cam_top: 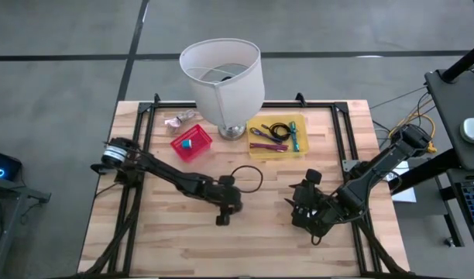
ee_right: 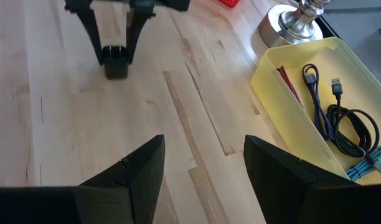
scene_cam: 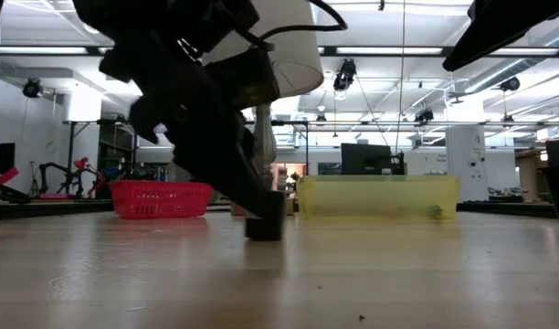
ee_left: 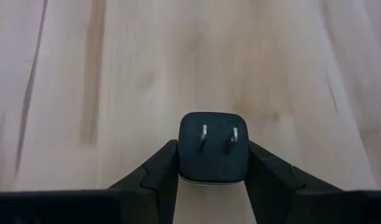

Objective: Pick and place items into bin
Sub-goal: Put the black charger adapter into the red bin

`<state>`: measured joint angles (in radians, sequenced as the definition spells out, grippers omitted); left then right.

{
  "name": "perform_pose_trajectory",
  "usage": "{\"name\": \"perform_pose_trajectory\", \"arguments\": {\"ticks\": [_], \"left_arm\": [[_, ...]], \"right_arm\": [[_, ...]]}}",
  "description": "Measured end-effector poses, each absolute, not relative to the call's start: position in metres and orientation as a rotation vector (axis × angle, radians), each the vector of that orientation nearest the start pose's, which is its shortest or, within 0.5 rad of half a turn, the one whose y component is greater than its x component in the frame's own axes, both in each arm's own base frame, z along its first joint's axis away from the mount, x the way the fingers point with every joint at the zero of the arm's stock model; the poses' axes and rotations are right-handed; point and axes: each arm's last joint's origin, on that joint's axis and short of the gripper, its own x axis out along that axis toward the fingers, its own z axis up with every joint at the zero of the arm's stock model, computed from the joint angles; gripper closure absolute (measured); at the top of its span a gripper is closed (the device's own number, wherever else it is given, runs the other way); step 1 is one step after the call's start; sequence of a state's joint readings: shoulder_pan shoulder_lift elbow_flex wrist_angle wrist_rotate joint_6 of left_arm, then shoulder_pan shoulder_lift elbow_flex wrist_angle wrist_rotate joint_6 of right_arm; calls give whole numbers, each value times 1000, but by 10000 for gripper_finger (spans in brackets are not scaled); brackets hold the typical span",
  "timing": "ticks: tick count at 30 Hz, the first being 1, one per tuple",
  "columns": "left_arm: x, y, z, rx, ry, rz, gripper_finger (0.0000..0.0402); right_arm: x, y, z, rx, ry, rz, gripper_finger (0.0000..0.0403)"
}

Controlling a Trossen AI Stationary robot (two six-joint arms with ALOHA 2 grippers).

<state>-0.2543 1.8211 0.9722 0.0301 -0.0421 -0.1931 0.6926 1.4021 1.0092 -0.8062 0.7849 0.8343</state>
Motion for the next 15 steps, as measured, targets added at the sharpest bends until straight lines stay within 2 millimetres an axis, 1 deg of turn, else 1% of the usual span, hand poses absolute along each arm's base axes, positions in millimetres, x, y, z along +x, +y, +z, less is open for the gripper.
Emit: {"name": "perform_pose_trajectory", "arguments": {"ticks": [3,6,9,12,15], "left_arm": [[337,-86,151,-73,903,-78,270],[320,-79,163,-19,995,-2,270],[303,-70,180,58,1042,111,270],[285,-59,197,118,1048,220,270],[269,-44,210,129,1050,298,270]], "right_arm": [[211,148,243,-26,755,-421,197],[211,148,243,-27,755,-421,197],[211,148,243,-27,755,-422,197],[211,148,242,-28,756,-424,197],[211,148,242,-29,755,-425,197]]}}
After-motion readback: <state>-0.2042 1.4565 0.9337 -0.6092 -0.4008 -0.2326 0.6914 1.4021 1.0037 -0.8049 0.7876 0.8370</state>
